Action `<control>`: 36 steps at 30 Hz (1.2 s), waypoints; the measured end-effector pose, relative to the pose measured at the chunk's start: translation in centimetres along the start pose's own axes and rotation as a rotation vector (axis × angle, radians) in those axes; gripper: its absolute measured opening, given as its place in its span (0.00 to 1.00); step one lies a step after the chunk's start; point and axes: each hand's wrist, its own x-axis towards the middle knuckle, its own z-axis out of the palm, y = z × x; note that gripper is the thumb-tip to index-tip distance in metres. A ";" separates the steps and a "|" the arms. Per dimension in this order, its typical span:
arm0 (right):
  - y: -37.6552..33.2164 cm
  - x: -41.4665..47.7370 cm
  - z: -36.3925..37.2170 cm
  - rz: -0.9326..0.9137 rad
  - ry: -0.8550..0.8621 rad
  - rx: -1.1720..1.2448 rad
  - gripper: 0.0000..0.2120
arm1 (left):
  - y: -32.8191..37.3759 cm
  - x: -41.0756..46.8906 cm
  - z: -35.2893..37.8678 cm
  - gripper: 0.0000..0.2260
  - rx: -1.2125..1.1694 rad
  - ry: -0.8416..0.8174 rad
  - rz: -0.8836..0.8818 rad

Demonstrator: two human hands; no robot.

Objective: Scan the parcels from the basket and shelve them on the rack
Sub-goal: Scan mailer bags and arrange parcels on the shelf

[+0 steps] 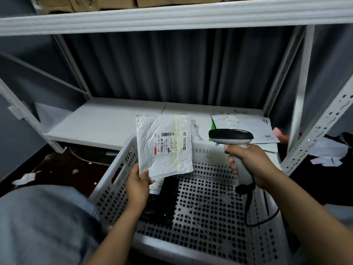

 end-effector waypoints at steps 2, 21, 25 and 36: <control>-0.1 0.1 0.0 -0.005 0.003 0.002 0.06 | -0.3 0.1 0.0 0.10 0.014 -0.004 0.006; 0.2 1.2 1.3 0.023 0.089 -0.178 0.09 | -0.9 -0.2 2.1 0.10 -0.055 -0.102 -0.060; 1.2 3.4 1.5 -0.011 0.131 -0.332 0.09 | -1.0 2.1 3.6 0.13 -0.169 -0.046 -0.191; 2.4 13.0 -0.1 0.034 0.260 -0.153 0.09 | -0.5 14.8 10.3 0.09 -0.111 -0.010 -0.209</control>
